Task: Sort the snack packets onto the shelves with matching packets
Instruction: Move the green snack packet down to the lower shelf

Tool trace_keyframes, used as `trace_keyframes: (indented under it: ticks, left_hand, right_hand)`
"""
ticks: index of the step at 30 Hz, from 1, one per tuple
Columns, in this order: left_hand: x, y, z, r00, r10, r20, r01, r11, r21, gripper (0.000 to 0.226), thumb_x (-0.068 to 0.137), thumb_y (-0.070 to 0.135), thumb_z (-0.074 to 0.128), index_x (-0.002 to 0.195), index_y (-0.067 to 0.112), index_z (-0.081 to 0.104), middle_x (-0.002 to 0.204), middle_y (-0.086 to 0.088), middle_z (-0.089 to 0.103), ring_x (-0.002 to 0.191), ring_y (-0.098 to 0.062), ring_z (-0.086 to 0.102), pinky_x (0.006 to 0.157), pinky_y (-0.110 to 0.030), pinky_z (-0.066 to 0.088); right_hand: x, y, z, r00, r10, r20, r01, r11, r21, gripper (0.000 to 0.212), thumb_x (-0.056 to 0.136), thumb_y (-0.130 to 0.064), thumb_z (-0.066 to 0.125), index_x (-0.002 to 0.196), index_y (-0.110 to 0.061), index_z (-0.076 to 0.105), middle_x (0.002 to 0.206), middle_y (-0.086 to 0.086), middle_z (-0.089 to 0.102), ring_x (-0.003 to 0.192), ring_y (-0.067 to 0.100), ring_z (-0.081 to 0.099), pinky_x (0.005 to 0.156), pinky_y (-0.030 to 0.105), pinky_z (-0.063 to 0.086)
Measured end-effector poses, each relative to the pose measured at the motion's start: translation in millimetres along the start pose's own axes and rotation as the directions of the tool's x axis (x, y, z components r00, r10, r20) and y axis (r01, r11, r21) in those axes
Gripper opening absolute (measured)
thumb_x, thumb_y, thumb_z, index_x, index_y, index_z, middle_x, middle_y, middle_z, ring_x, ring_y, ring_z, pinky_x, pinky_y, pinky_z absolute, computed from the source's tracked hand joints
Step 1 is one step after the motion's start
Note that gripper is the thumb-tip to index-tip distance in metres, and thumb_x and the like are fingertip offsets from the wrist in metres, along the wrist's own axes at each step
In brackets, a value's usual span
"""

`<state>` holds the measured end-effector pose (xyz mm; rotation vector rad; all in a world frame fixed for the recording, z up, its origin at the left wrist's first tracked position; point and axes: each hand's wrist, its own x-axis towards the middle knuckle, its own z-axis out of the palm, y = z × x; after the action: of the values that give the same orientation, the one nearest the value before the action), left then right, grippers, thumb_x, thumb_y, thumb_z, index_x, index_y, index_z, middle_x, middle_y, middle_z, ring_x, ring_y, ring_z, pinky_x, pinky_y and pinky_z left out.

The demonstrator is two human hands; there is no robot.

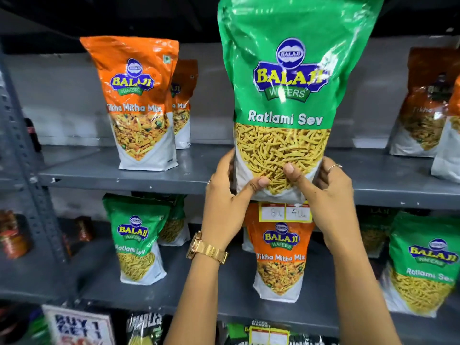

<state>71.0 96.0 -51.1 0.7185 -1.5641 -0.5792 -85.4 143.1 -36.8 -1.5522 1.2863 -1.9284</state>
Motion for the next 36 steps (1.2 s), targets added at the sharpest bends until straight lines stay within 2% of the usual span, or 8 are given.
trace_keyframes:
  ticks: [4,10,16,20,24,27,30,36]
  left_hand:
    - [-29,3,-24,0.999,-0.022,-0.034,0.021,0.998,-0.052,0.071,0.072,0.025,0.080,0.135,0.025,0.046,0.128,0.009,0.063,0.117,-0.003,0.060,0.097,-0.026,0.051]
    - [-76,-31,-56,0.996,-0.086,-0.030,0.085,0.996,-0.039,0.070,0.069,0.022,0.080,0.131,0.026,0.046,0.123,0.017,0.063,0.116,-0.003,0.060,0.095,-0.020,0.049]
    - [-126,-85,-67,0.976,-0.208,-0.060,0.211,0.976,0.046,0.069,0.071,0.029,0.079,0.128,0.037,0.042,0.122,0.038,0.055,0.121,0.004,0.053,0.102,-0.018,0.044]
    - [-151,-132,-70,0.942,-0.333,-0.047,0.336,0.939,0.070,0.069,0.066,0.037,0.077,0.125,0.039,0.042,0.129,0.016,0.058,0.124,-0.007,0.054,0.104,-0.034,0.046]
    - [-170,-182,-66,0.902,-0.432,-0.017,0.431,0.897,0.094,0.069,0.070,0.020,0.079,0.127,0.030,0.042,0.132,0.003,0.059,0.124,-0.011,0.054,0.105,-0.039,0.047]
    - [-172,-209,-62,0.862,-0.506,0.033,0.504,0.861,0.066,0.066,0.067,0.036,0.077,0.122,0.041,0.041,0.125,0.021,0.057,0.116,0.006,0.056,0.094,-0.017,0.048]
    - [-171,-236,-58,0.841,-0.537,0.069,0.532,0.844,0.071,0.074,0.062,0.046,0.078,0.124,0.034,0.038,0.121,0.026,0.055,0.109,0.017,0.055,0.085,-0.004,0.045]
    - [-163,-275,-49,0.817,-0.575,0.049,0.567,0.815,0.116,0.071,0.065,0.044,0.073,0.126,0.034,0.037,0.117,0.020,0.060,0.103,0.014,0.058,0.085,-0.015,0.052]
  right_hand:
    - [-31,-9,10,0.999,-0.012,0.049,0.011,1.000,0.024,0.043,0.064,-0.047,0.075,0.102,-0.030,0.064,0.101,-0.013,0.076,0.096,0.003,0.071,0.084,0.031,0.057]
    - [-66,6,22,0.989,0.008,0.150,-0.003,0.999,-0.036,0.053,0.050,-0.044,0.083,0.098,-0.033,0.064,0.096,-0.023,0.075,0.090,-0.001,0.071,0.076,0.016,0.055]
    - [-101,57,46,0.959,0.125,0.255,-0.094,0.987,-0.130,0.055,0.055,-0.043,0.084,0.103,-0.038,0.057,0.100,-0.025,0.071,0.095,-0.004,0.067,0.080,0.016,0.053]
    - [-126,111,61,0.930,0.264,0.256,-0.221,0.957,-0.187,0.062,0.055,-0.040,0.083,0.109,-0.026,0.057,0.099,-0.025,0.066,0.095,-0.013,0.061,0.077,0.003,0.044]
    - [-144,172,76,0.882,0.409,0.235,-0.351,0.902,-0.252,0.061,0.061,-0.022,0.088,0.113,-0.013,0.056,0.107,-0.011,0.066,0.099,-0.001,0.062,0.077,0.004,0.045]
    - [-148,202,88,0.872,0.432,0.232,-0.365,0.888,-0.282,0.058,0.069,-0.013,0.083,0.118,-0.017,0.052,0.111,-0.008,0.062,0.108,0.009,0.059,0.085,0.017,0.046]
    - [-145,224,97,0.862,0.441,0.249,-0.364,0.882,-0.300,0.065,0.070,-0.020,0.082,0.125,-0.010,0.048,0.114,-0.005,0.059,0.107,0.012,0.056,0.085,0.021,0.042]
    - [-126,254,112,0.823,0.493,0.283,-0.385,0.850,-0.360,0.070,0.073,-0.026,0.079,0.129,-0.006,0.043,0.112,0.005,0.060,0.101,0.019,0.055,0.083,0.027,0.042]
